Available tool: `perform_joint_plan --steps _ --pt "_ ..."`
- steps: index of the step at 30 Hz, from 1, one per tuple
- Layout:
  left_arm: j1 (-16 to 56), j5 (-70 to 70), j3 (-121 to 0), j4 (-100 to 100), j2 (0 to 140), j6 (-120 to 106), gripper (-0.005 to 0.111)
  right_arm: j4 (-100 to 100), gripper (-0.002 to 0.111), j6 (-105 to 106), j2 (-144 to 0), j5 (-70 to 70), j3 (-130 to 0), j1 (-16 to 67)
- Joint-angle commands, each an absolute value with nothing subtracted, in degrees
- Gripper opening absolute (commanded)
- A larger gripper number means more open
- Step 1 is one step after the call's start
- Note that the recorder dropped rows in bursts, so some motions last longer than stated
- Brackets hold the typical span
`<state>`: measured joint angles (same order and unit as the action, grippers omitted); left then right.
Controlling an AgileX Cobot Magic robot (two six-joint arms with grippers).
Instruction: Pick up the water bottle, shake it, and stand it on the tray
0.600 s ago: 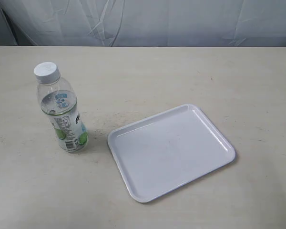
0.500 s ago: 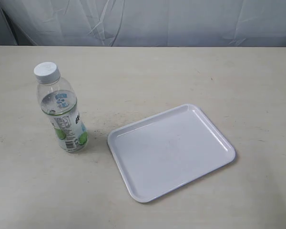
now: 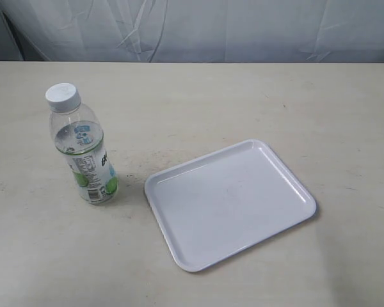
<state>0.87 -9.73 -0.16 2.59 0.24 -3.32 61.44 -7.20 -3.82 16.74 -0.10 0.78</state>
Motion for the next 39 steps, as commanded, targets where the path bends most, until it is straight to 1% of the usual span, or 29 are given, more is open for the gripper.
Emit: perform_joint_plan --steps 1,2,3,6,9,11,13,15,19,21,25,28,30,32,34,39 --pt "1.27 -9.06 0.0 2.43 0.0 -3.17 0.002 61.42 -0.001 11.18 -3.86 7.02 -1.01 0.7" --pt "1.27 -9.06 0.0 2.43 0.0 -3.17 0.002 61.32 -0.001 14.43 -4.29 5.05 -2.67 0.7" --pt "1.27 -9.06 0.0 2.43 0.0 -3.17 0.002 61.04 -0.001 19.21 -5.71 2.56 -6.99 0.7" --pt "1.27 -9.06 0.0 2.43 0.0 -3.17 0.002 58.31 -0.001 28.0 -15.19 -1.58 -17.74 0.7" --pt "1.27 -9.06 0.0 2.43 0.0 -3.17 0.002 56.09 -0.001 32.29 -29.65 0.0 -29.16 0.7" --pt "1.27 -9.06 0.0 2.43 0.0 -3.17 0.002 52.81 -0.001 33.58 -39.79 6.97 -37.43 1.81" --pt "1.27 -9.06 0.0 2.43 0.0 -3.17 0.002 52.85 -0.001 40.93 -49.02 12.07 -43.48 5.52" --pt "1.27 -9.06 0.0 2.43 0.0 -3.17 0.002 54.72 -0.001 49.57 -54.24 12.46 -45.67 10.11" --pt "1.27 -9.06 0.0 2.43 0.0 -3.17 0.002 63.28 -0.001 65.12 -63.26 4.88 -46.06 22.69" --pt "1.27 -9.06 0.0 2.43 0.0 -3.17 0.002 64.95 -0.001 67.98 -66.84 0.0 -46.06 29.57" --pt "1.27 -9.06 0.0 2.43 0.0 -3.17 0.002 62.64 -0.001 65.54 -73.21 -13.93 -46.06 43.64" --pt "1.27 -9.06 0.0 2.43 0.0 -3.17 0.002 51.37 -0.001 49.03 -77.16 -26.47 -46.06 53.11" --pt "1.27 -9.06 0.0 2.43 0.0 -3.17 0.002 37.79 -0.001 35.0 -80.36 -32.61 -46.06 57.47" --pt "1.27 -9.06 0.0 2.43 0.0 -3.17 0.002 24.8 -0.001 21.98 -84.09 -37.63 -46.06 59.47" --pt "1.27 -9.06 0.0 2.43 0.0 -3.17 0.002 20.42 -0.001 15.12 -87.27 -41.02 -46.06 59.57" --pt "1.27 -9.06 0.0 2.43 0.0 -3.17 0.002 18.17 0.0 12.31 -92.78 -41.79 -46.06 59.45"
